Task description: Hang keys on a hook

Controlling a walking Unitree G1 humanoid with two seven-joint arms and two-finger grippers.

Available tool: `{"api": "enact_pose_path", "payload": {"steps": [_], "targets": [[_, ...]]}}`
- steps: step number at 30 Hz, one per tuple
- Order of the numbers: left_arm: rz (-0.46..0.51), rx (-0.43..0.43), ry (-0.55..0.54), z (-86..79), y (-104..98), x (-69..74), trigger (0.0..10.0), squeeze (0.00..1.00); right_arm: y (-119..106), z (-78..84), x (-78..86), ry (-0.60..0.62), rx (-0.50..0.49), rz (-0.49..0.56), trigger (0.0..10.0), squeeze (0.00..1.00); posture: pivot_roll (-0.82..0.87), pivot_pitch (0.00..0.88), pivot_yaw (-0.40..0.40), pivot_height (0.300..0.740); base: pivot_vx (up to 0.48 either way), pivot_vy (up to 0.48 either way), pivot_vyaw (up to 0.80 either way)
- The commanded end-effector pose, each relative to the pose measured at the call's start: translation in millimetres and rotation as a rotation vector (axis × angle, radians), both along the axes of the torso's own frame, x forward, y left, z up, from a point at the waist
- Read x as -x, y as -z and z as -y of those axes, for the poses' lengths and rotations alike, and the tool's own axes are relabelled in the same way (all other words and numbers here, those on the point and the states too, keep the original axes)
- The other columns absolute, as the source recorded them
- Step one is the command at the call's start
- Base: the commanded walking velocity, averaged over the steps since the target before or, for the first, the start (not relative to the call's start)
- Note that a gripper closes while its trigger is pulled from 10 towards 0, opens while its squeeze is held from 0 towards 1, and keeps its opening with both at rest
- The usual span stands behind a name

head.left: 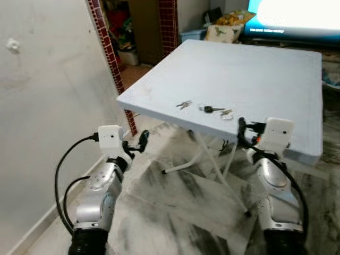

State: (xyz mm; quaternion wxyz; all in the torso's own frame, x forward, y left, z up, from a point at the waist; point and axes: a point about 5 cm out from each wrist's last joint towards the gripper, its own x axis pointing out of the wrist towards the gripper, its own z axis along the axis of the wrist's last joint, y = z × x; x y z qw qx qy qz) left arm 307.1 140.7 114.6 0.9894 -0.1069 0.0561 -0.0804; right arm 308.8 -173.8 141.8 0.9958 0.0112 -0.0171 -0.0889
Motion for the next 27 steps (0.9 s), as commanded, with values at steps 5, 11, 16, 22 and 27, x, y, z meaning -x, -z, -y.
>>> {"api": "enact_pose_path", "payload": {"steps": [5, 11, 16, 22, 27], "targets": [[0.008, -0.003, 0.028, 5.0, -2.6, -0.5, 10.0, 0.0, -4.4, 9.8, 0.8, 0.044, 0.012, 0.021, 10.0, 0.0, -0.06, 0.0, 0.128, 0.74, 0.0, 0.0, 0.0], [0.01, -0.002, 0.038, 5.4, -3.0, 0.8, 10.0, 0.0, -4.8, 10.4, 0.3, 0.049, 0.015, 0.021, 10.0, 0.0, -0.06, 0.0, 0.128, 0.74, 0.0, 0.0, 0.0], [0.011, 0.001, 0.045, 6.5, -3.1, 0.8, 10.0, 0.0, -6.3, 11.4, -1.1, 0.05, 0.019, 0.024, 10.0, 0.0, -0.06, 0.0, 0.128, 0.74, 0.0, 0.0, 0.0], [0.007, 0.003, 0.05, 7.5, -2.7, 0.4, 10.0, 0.0, -8.1, 10.7, -2.0, 0.038, 0.01, 0.034, 10.0, 0.0, -0.06, 0.0, 0.127, 0.74, 0.0, 0.0, 0.0], [0.006, 0.003, 0.05, 7.8, -2.7, 0.3, 10.0, 0.0, -8.3, 10.0, -2.1, 0.03, 0.021, 0.031, 10.0, 0.0, -0.06, 0.0, 0.127, 0.74, 0.0, 0.0, 0.0]]}}
